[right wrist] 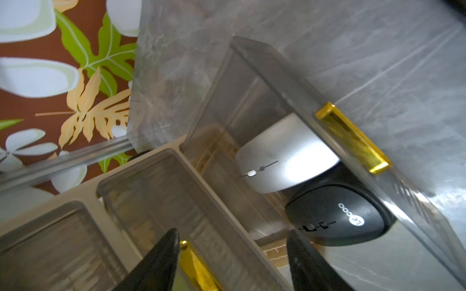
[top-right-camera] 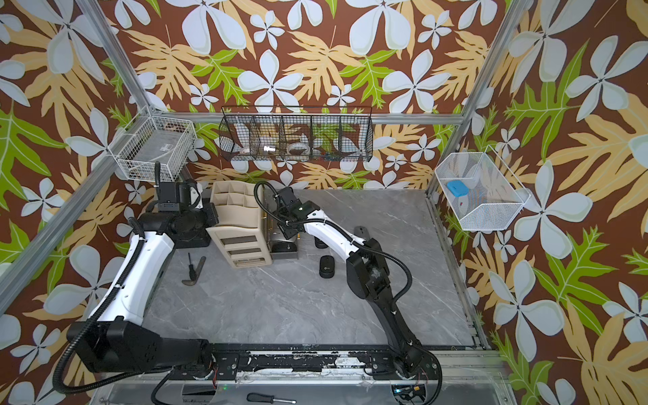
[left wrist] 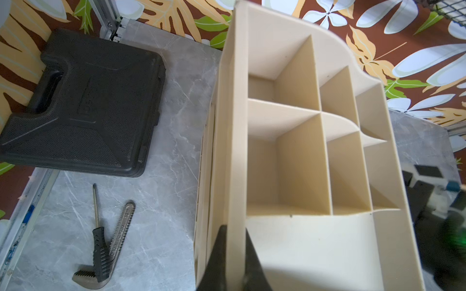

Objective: Take the mice out of the drawer
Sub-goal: Pick up the mouse from the drawer.

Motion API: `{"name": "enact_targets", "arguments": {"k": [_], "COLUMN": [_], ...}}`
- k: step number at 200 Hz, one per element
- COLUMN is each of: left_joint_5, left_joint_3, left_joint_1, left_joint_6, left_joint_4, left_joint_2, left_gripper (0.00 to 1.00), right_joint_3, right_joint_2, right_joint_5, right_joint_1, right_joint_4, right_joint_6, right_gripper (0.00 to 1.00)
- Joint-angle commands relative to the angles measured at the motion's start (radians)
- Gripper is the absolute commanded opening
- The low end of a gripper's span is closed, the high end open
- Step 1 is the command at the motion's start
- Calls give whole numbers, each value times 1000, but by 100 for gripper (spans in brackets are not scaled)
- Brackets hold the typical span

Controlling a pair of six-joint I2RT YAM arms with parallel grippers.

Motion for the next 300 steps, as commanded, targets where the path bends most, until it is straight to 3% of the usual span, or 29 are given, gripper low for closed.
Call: {"name": "enact_targets", "arguments": {"k": [1,54,115,153,235,300], "left_joint_5": [103,180,180,74,-109,-90], "left_joint_3": [3,-1,2,58,92,35], "left_joint_1": [-4,-27,-62,-93,-149,-171], "left_joint_6": [-99,-140,-182,-176,-216,-196], "left_joint_4": [-95,-62,-72,-143,-155,-100], "left_joint_2": [23,6,-78,-78,-74,-123], "left_gripper": [0,0,0,0,0,0], "right_joint_3": [2,32,45,143,-55,1], "right_joint_2": [26,57,68,114,8,7], "right_joint_5": [33,63,52,47,30,50], "right_joint_1": [6,-14,-52,-43,1,3], "right_joint_4": [-25,-103,-206,-304,-212,-184], "right_joint_6": [186,315,372,361,398,352], "right_gripper": [74,79,81,82,83,83]}}
